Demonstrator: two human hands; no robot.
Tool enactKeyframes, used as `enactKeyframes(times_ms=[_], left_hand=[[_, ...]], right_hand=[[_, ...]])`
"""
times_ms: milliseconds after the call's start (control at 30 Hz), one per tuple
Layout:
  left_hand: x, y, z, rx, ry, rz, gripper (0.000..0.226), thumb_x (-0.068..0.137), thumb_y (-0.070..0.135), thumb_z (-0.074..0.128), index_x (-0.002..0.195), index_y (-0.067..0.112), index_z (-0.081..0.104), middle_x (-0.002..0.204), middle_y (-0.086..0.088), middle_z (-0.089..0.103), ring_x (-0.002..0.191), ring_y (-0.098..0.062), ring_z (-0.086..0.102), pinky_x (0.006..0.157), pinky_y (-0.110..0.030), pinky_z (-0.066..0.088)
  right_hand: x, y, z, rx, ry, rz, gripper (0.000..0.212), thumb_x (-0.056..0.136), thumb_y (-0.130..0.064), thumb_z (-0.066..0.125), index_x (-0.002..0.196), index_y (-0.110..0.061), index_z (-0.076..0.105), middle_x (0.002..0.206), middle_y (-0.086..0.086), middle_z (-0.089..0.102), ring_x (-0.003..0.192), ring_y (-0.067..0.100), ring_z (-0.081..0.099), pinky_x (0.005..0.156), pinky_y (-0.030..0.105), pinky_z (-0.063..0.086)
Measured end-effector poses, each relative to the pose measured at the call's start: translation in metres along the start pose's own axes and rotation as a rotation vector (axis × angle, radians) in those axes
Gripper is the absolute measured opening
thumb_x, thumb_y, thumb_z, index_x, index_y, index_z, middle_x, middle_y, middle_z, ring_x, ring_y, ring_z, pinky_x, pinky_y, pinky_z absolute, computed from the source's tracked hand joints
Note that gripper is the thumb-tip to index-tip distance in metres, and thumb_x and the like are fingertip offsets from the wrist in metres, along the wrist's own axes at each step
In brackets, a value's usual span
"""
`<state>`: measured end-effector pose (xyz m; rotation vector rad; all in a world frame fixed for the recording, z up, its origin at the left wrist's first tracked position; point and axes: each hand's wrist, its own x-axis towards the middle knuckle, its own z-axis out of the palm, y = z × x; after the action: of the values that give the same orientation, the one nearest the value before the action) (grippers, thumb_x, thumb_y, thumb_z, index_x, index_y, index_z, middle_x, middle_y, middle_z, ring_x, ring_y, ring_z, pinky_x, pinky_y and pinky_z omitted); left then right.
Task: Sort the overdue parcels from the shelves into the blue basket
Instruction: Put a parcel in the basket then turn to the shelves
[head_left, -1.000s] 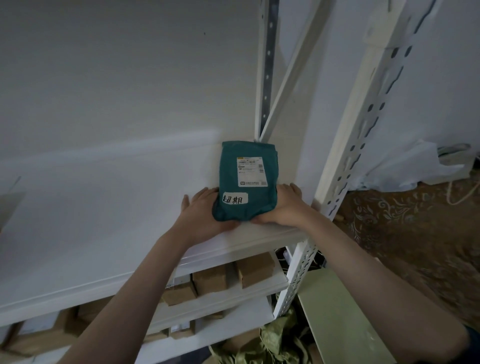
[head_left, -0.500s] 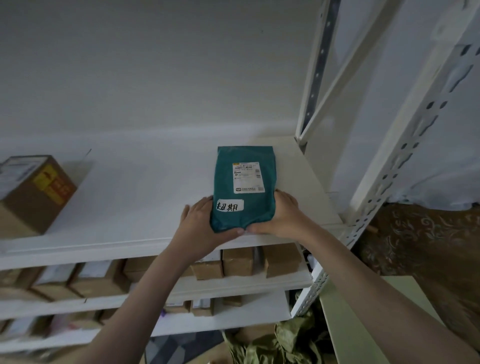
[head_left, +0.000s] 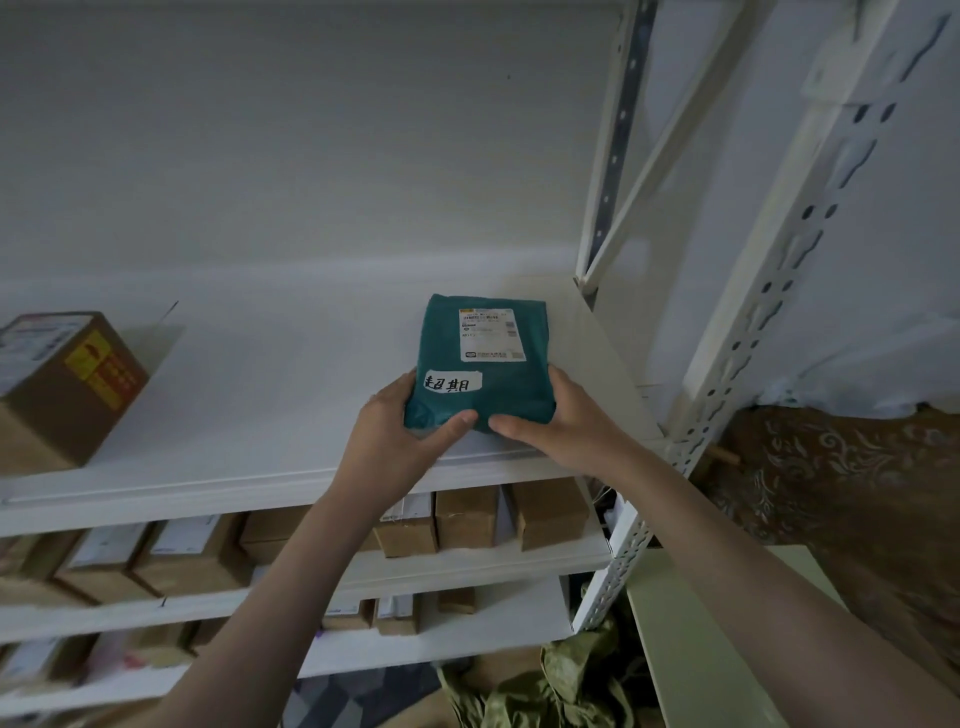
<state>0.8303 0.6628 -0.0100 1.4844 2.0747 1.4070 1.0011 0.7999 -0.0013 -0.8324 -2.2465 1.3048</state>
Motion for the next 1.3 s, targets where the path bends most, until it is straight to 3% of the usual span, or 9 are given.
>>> enactKeyframes(times_ms=[267,433,633,800,967,1100,1167,1267,1300], left_hand=[[-0.005,0.011,-0.007,0.026,0.142,0.137,0.07,0.077,0.032,0.087,0.134,0.039,0.047,0.119,0.036,0.053,0.11,0.022,0.05,0.086,0.001,0.041],[-0.013,0.015,-0.017,0.136,0.251,0.275,0.074,0.077,0.037,0.084,0.139,0.034,0.044,0.134,0.022,0.048,0.123,0.026,0.035,0.103,0.001,0.028],[-0.022,0.013,-0.026,0.18,0.267,0.29,0.074,0.077,0.033,0.085,0.137,0.034,0.041,0.132,0.023,0.044,0.123,0.033,0.026,0.103,0.004,0.023],[-0.036,0.006,-0.042,0.21,0.291,0.216,0.076,0.077,0.034,0.085,0.142,0.025,0.047,0.136,0.018,0.044,0.126,0.021,0.029,0.107,-0.007,0.025],[-0.056,-0.002,-0.074,0.263,0.382,0.15,0.075,0.076,0.027,0.088,0.141,0.015,0.053,0.134,0.017,0.047,0.126,0.013,0.034,0.106,-0.016,0.03],[-0.077,-0.019,-0.117,0.27,0.425,0.094,0.075,0.076,0.029,0.088,0.142,0.017,0.053,0.135,0.016,0.05,0.128,0.003,0.04,0.109,-0.029,0.037],[-0.09,-0.03,-0.141,0.266,0.444,0.074,0.075,0.076,0.03,0.087,0.142,0.019,0.054,0.135,0.019,0.051,0.129,0.006,0.041,0.11,-0.025,0.036],[-0.116,-0.049,-0.179,0.254,0.472,0.051,0.071,0.076,0.03,0.087,0.138,0.03,0.053,0.134,0.028,0.048,0.128,0.023,0.034,0.107,-0.005,0.028],[-0.127,-0.058,-0.193,0.25,0.483,0.026,0.07,0.076,0.032,0.086,0.138,0.031,0.053,0.136,0.026,0.05,0.131,0.018,0.036,0.11,-0.01,0.03]], right_hand=[[-0.011,-0.021,-0.002,-0.008,0.171,-0.271,0.085,0.084,-0.032,0.083,0.152,-0.026,0.032,0.147,-0.011,0.048,0.135,0.004,0.047,0.105,0.028,0.051],[-0.015,-0.03,0.006,-0.098,0.273,-0.392,0.105,0.081,-0.032,0.085,0.16,-0.022,0.016,0.159,-0.006,0.035,0.145,0.007,0.034,0.115,0.035,0.043],[-0.016,-0.032,0.017,-0.119,0.262,-0.414,0.109,0.078,-0.038,0.087,0.16,-0.02,0.017,0.158,-0.003,0.036,0.145,0.01,0.036,0.114,0.039,0.044],[-0.015,-0.042,0.033,-0.112,0.232,-0.446,0.106,0.078,-0.036,0.087,0.159,-0.018,0.021,0.154,-0.005,0.039,0.141,0.005,0.038,0.112,0.02,0.042],[-0.007,-0.06,0.067,-0.108,0.147,-0.489,0.107,0.078,-0.04,0.086,0.159,-0.021,0.019,0.155,-0.005,0.039,0.142,0.008,0.039,0.111,0.039,0.047],[0.001,-0.084,0.108,-0.098,0.086,-0.523,0.108,0.077,-0.039,0.088,0.159,-0.024,0.019,0.153,-0.005,0.041,0.14,0.009,0.042,0.109,0.042,0.048],[0.002,-0.099,0.134,-0.094,0.049,-0.532,0.106,0.076,-0.038,0.088,0.158,-0.026,0.021,0.152,-0.006,0.042,0.138,0.008,0.043,0.109,0.04,0.049],[0.001,-0.124,0.178,-0.072,-0.015,-0.531,0.101,0.076,-0.034,0.089,0.155,-0.03,0.026,0.148,-0.01,0.044,0.134,0.003,0.044,0.106,0.03,0.049],[0.0,-0.134,0.194,-0.059,-0.036,-0.537,0.1,0.076,-0.033,0.089,0.154,-0.031,0.027,0.146,-0.011,0.044,0.133,0.002,0.044,0.105,0.028,0.049]])
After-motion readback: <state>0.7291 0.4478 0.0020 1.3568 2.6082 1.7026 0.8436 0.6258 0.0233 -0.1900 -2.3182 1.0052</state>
